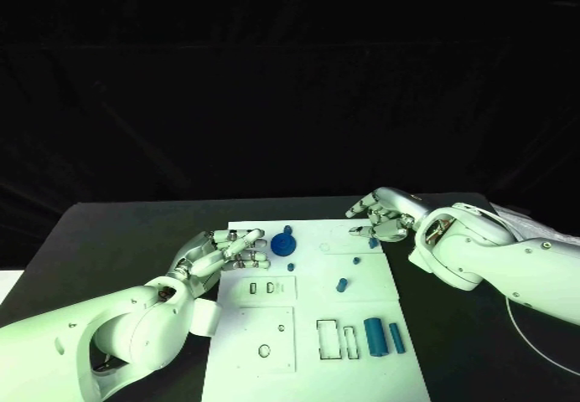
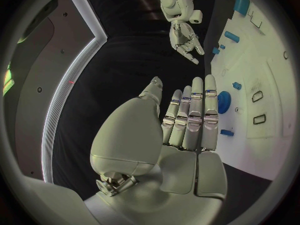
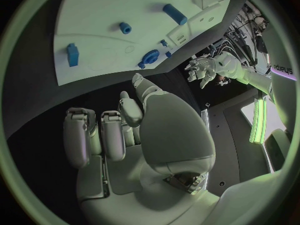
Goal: Assemble the parts on the task board
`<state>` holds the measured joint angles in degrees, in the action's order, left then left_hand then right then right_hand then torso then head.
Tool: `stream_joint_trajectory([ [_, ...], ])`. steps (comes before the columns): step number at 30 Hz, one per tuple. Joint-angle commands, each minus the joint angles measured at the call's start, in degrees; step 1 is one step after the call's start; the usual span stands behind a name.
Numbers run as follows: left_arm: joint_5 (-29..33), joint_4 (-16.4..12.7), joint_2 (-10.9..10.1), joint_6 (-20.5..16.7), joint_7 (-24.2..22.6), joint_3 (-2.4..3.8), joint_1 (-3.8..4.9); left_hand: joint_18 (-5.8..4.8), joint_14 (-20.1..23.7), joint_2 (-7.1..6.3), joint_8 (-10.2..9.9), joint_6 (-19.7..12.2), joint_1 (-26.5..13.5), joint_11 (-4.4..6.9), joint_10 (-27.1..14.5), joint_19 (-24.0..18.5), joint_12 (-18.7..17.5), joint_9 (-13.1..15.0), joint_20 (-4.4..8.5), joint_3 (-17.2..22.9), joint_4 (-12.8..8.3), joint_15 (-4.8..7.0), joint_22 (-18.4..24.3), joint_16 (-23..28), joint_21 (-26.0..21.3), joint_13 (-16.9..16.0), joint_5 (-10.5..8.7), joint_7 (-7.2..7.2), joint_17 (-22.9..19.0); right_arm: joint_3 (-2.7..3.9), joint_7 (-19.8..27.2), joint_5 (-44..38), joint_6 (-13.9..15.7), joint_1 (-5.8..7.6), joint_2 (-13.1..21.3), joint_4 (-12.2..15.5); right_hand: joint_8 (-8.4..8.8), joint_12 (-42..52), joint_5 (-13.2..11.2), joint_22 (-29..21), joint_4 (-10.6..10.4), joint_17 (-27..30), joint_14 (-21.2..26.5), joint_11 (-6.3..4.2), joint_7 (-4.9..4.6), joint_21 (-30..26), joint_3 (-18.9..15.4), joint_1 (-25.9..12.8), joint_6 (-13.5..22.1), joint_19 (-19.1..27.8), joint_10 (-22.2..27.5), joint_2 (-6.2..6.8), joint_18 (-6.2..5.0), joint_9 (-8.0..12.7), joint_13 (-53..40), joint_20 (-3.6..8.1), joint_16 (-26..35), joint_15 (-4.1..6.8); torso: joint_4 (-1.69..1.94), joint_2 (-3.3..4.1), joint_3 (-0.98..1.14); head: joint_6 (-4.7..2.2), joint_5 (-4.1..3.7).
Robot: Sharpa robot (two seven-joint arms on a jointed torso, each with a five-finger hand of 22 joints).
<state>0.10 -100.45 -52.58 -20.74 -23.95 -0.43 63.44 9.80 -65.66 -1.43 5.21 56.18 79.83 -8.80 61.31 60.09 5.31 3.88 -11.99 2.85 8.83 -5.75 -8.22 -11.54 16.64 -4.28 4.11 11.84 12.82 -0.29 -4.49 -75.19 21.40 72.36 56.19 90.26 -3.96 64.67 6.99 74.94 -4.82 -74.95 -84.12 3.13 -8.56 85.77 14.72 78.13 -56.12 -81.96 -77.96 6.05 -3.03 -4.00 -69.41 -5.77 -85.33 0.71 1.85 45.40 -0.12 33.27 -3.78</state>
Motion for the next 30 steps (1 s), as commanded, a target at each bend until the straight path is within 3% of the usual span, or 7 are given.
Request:
stream_joint_trajectory([
  [1, -0.26, 0.23, 0.31, 1.52, -0.47, 0.03, 0.02, 0.55, -0.45, 0.54, -0.30, 0.05, -0.20, -0.14, -0.01, 0.41, -0.36, -0.05, 0.13, 0.15, -0.34, -0.10, 0.05, 0.35, -0.30, 0.08, -0.02, 0.19, 0.05, -0.22, 5.28, 2.72, -1.86, -0.31, 1.09, -0.68, -0.32, 0.10, 0.40, 3.77, 0.22, -5.00, -3.90, 0.18, 0.04, -0.06, 0.03, 0.59, -0.39, -0.15, -0.39, 0.05, 0.48, -0.01, -0.05, 0.11, -0.23, 0.06, -0.42, -0.40, 0.30, 0.06, -0.51],
  [4, -0.26, 0.42, 0.49, 1.66, -0.42, 0.03, -0.01, 0.56, -0.48, 0.68, -0.31, 0.14, -0.08, -0.10, 0.10, 0.45, -0.39, -0.03, 0.15, 0.17, -0.49, -0.07, 0.06, 0.39, -0.33, 0.06, 0.00, 0.14, 0.16, -0.44, 5.98, 2.46, -2.17, -0.97, 2.05, -1.79, -0.26, -0.04, 0.41, 3.90, 0.38, -5.19, -3.94, 0.19, 0.02, -0.02, 0.00, 0.70, -0.38, -0.24, -0.32, 0.19, 0.51, 0.01, 0.04, 0.11, -0.32, 0.06, -0.51, -0.45, 0.48, -0.20, -0.97],
  [12, -0.26, 0.70, 0.68, 1.67, -0.38, 0.02, -0.07, 0.57, -0.51, 0.89, -0.37, 0.20, 0.17, -0.07, 0.18, 0.49, -0.47, -0.02, 0.17, 0.26, -0.77, -0.04, 0.07, 0.46, -0.37, 0.07, 0.01, 0.11, 0.30, -0.58, 6.63, 2.04, -2.60, -2.68, 2.25, -5.03, -0.05, -0.35, 0.28, 3.90, 0.58, -5.39, -3.98, 0.23, -0.03, -0.02, -0.12, 0.75, -0.15, -0.23, -0.13, 0.43, 0.50, 0.10, 0.25, 0.11, -0.40, 0.04, -0.55, -0.41, 0.56, -0.49, -1.27],
  [16, -0.26, 0.79, 0.80, 1.73, -0.35, 0.02, -0.11, 0.57, -0.51, 0.95, -0.39, 0.21, 0.24, -0.07, 0.19, 0.51, -0.50, -0.02, 0.18, 0.29, -0.85, -0.03, 0.07, 0.48, -0.38, 0.07, 0.02, 0.11, 0.34, -0.60, 6.49, 1.61, -3.20, -3.22, 1.93, -6.42, 0.05, -0.42, 0.12, 3.80, 0.65, -5.39, -3.98, 0.27, -0.06, -0.06, -0.19, 0.74, -0.01, -0.16, -0.07, 0.52, 0.48, 0.14, 0.29, 0.11, -0.40, 0.01, -0.38, -0.37, 0.50, -0.32, -1.40],
  [30, -0.26, 1.14, 1.01, 1.85, -0.30, 0.02, -0.21, 0.57, -0.51, 0.95, -0.39, 0.21, 0.24, -0.07, 0.19, 0.51, -0.50, -0.02, 0.18, 0.29, -0.85, -0.03, 0.07, 0.48, -0.38, 0.07, 0.02, 0.11, 0.34, -0.60, 6.04, 0.60, -3.70, -4.09, 0.43, -9.33, 0.26, -1.04, -0.52, 3.53, 0.76, -5.22, -3.92, 0.34, -0.13, -0.18, -0.42, 0.63, 0.37, 0.05, 0.29, 0.69, 0.43, 0.21, 0.72, 0.06, -0.31, -0.06, -0.39, -0.43, 0.44, -0.02, -1.08],
])
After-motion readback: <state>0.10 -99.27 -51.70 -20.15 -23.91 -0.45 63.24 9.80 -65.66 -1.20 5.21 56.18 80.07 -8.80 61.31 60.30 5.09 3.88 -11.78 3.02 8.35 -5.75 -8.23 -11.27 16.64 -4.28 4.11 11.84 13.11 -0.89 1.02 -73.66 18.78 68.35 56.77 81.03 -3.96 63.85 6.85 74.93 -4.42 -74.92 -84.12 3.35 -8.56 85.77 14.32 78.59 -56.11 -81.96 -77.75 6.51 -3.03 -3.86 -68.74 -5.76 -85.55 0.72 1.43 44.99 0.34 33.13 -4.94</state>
